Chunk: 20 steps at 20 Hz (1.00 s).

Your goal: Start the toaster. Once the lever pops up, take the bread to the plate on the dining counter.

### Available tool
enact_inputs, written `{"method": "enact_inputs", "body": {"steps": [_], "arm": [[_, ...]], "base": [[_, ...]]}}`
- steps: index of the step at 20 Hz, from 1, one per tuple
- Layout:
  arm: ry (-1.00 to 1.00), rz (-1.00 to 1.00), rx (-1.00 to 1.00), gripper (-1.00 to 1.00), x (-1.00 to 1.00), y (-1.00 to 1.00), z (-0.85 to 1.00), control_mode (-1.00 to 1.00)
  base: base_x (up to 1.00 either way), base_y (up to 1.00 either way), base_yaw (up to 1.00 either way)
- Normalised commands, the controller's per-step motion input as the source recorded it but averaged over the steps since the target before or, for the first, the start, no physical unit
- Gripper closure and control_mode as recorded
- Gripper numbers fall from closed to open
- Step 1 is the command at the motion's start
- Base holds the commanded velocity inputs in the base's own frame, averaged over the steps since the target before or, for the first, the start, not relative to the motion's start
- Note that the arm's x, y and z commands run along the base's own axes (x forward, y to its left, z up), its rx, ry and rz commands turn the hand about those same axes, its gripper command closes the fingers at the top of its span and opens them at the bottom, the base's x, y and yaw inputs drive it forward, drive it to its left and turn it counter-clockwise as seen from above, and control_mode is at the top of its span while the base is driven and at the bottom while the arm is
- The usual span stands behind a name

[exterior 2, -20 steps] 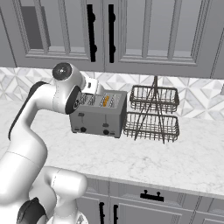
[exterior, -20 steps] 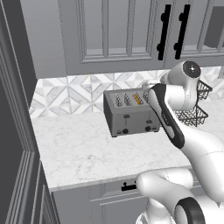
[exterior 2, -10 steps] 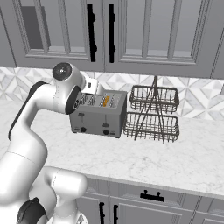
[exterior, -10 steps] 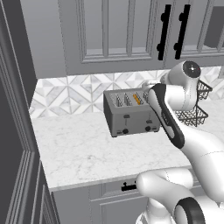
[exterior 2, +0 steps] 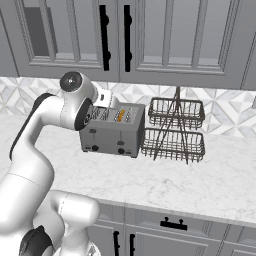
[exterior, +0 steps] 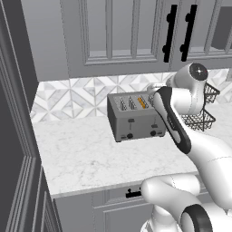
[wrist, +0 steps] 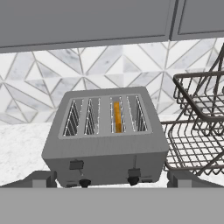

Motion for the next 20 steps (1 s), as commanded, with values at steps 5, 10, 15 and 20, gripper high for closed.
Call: {"method": "enact_inputs", "body": {"steps": [5, 10, 15, 20], "arm": [[0.0, 0.0, 0.0, -1.0, 0.0, 0.0, 0.0, -1.0], [0.0, 0.0, 0.0, -1.0, 0.0, 0.0, 0.0, -1.0], [0.0, 0.0, 0.0, -1.0, 0.0, 0.0, 0.0, -1.0], [0.0, 0.0, 0.0, -1.0, 0.0, 0.0, 0.0, -1.0]], "base": [[0.0, 0.0, 0.0], [0.0, 0.0, 0.0], [0.0, 0.0, 0.0], [0.0, 0.0, 0.0]]}}
